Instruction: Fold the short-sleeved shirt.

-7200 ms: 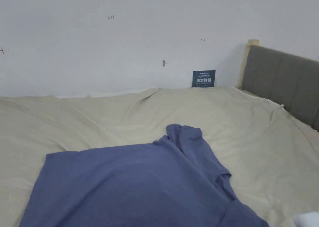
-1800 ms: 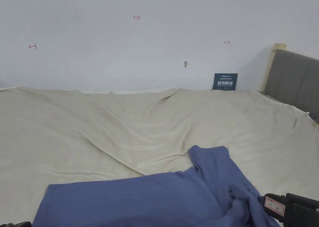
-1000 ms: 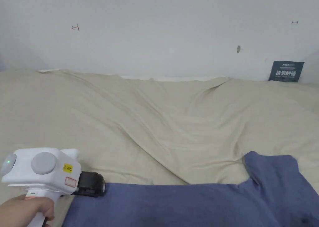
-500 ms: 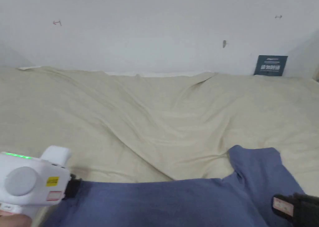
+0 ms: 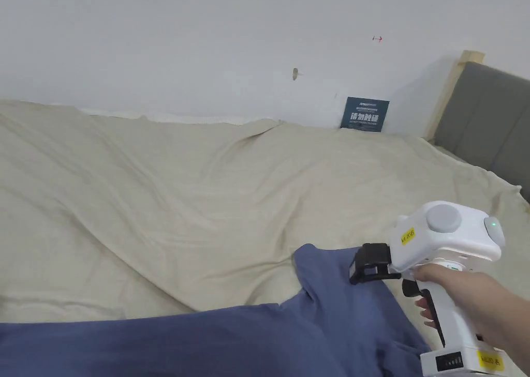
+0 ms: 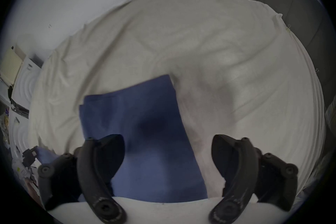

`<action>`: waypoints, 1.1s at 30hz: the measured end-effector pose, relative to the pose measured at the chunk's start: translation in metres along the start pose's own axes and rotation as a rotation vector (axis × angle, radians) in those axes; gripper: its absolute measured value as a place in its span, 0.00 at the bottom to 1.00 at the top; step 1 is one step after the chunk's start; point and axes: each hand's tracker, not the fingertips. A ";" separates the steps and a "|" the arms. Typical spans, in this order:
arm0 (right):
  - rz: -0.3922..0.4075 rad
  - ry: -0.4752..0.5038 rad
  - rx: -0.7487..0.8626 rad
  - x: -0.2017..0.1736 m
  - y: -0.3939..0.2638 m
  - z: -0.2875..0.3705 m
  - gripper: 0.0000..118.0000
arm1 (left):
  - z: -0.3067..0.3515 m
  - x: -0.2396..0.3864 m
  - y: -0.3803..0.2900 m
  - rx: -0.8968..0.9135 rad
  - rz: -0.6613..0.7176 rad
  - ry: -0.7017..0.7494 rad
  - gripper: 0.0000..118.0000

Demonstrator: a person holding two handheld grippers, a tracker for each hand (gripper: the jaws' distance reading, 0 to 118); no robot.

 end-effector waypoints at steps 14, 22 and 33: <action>0.172 0.034 0.112 -0.007 -0.016 0.070 0.00 | 0.010 -0.005 -0.008 0.027 0.047 -0.010 0.05; 0.057 0.178 0.204 0.032 -0.070 0.191 0.00 | 0.073 -0.005 -0.001 0.128 0.083 -0.058 0.05; -0.012 0.253 0.157 0.079 -0.240 0.223 0.00 | 0.125 -0.014 -0.081 0.129 0.073 -0.104 0.05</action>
